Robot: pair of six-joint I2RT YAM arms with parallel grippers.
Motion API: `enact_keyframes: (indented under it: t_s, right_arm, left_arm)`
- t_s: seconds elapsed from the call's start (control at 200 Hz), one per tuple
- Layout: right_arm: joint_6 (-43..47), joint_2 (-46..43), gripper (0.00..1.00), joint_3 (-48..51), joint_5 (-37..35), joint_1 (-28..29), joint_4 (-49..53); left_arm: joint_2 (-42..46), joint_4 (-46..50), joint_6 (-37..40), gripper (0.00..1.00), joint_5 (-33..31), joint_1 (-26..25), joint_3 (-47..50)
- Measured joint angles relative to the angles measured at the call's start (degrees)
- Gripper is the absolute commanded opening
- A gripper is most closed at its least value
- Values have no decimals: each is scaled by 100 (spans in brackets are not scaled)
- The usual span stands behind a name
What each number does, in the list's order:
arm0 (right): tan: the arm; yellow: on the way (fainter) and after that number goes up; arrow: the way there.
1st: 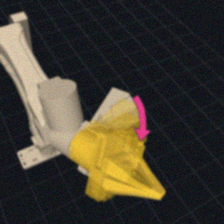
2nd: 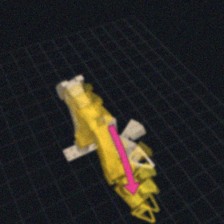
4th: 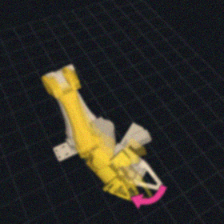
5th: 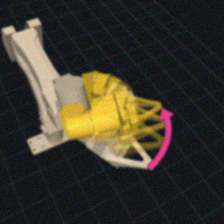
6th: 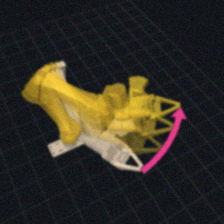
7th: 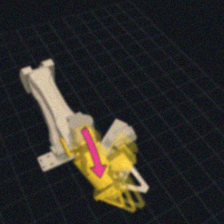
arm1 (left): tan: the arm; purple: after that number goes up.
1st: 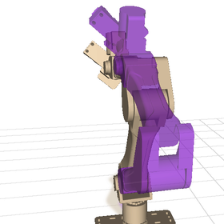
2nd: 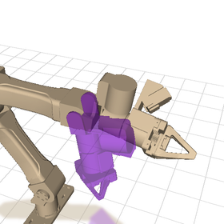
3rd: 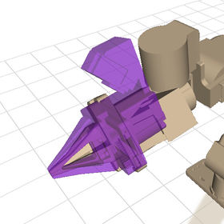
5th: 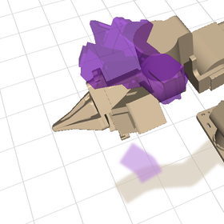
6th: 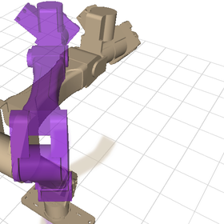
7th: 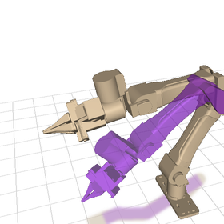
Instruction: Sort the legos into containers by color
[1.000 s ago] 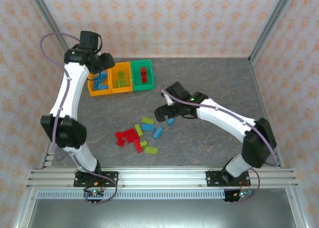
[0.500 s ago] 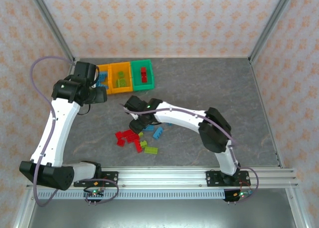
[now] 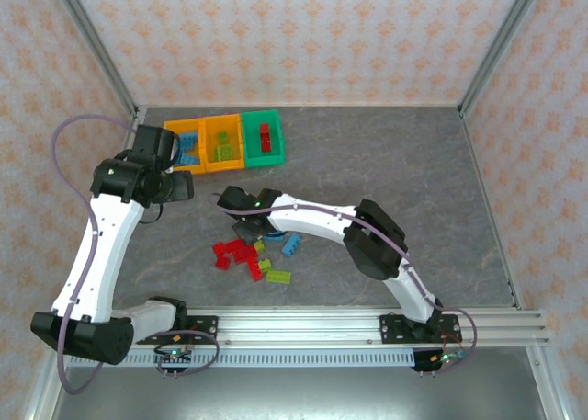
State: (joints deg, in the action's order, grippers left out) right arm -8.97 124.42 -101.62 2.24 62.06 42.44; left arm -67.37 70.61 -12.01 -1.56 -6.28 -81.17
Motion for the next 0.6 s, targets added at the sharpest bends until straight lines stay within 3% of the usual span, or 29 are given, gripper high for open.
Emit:
enact_keyframes:
  t_s: [0.17,0.465,0.601]
  right_arm:
    - [-48,109,42,-74,44,0,0]
    - [-57,372,32,-319,151,0,66]
    - [-50,372,40,-319,153,0,76]
  left_arm:
    - [63,15,-4,59,9,0,107]
    - [118,11,-9,59,111,0,227]
    - [254,15,-9,59,111,0,260]
